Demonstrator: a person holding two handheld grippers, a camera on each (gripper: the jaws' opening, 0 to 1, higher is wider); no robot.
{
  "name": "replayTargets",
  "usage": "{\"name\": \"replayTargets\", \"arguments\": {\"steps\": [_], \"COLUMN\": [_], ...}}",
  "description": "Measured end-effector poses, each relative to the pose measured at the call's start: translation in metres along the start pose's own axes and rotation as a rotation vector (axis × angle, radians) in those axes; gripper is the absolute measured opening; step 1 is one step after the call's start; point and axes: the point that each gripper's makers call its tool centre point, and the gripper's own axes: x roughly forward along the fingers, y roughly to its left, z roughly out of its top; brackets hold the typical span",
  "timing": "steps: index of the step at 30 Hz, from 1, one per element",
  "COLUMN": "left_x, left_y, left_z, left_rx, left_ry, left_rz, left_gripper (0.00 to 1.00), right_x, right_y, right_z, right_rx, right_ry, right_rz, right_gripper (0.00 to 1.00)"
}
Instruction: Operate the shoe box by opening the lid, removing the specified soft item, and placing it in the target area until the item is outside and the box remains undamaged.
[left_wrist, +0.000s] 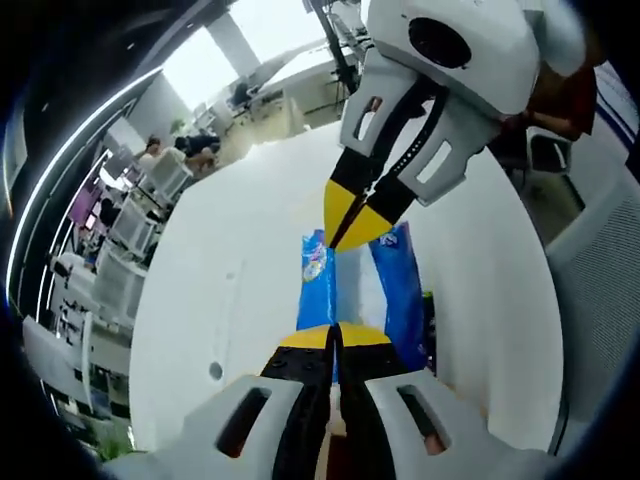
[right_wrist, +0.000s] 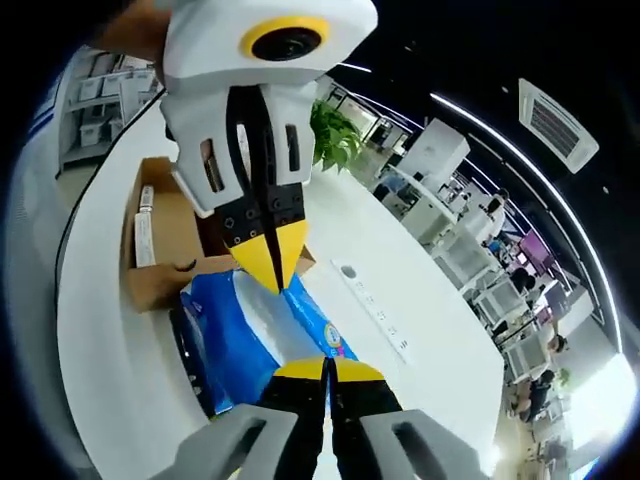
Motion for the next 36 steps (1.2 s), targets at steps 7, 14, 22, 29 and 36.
{"name": "replayTargets", "arguments": {"steps": [7,14,22,29,36], "left_x": [0.013,0.026,0.041,0.056,0.071], "left_y": [0.001,-0.005,-0.014,-0.022,-0.027], "left_z": [0.013,0.024,0.035,0.041,0.043], "left_rx": [0.000,0.002,-0.013,-0.003,0.003], "left_ry": [-0.016,-0.030,-0.046,-0.051,-0.045], "left_rz": [-0.013,-0.028,-0.043,-0.051,-0.061], "left_gripper": [0.00,0.00,0.00,0.00,0.00], "right_x": [-0.007,-0.009,-0.012,-0.013,-0.011], "right_y": [-0.007,-0.012,-0.016,-0.019,-0.021], "right_z": [-0.015,-0.033,-0.055,-0.074,-0.089], "right_rx": [0.012,0.028,0.050,0.053,0.040], "right_ry": [0.023,0.050,0.077,0.097,0.124], "right_rz": [-0.016,-0.037,-0.057,-0.079,-0.081], "right_gripper": [0.00,0.00,0.00,0.00,0.00]}}
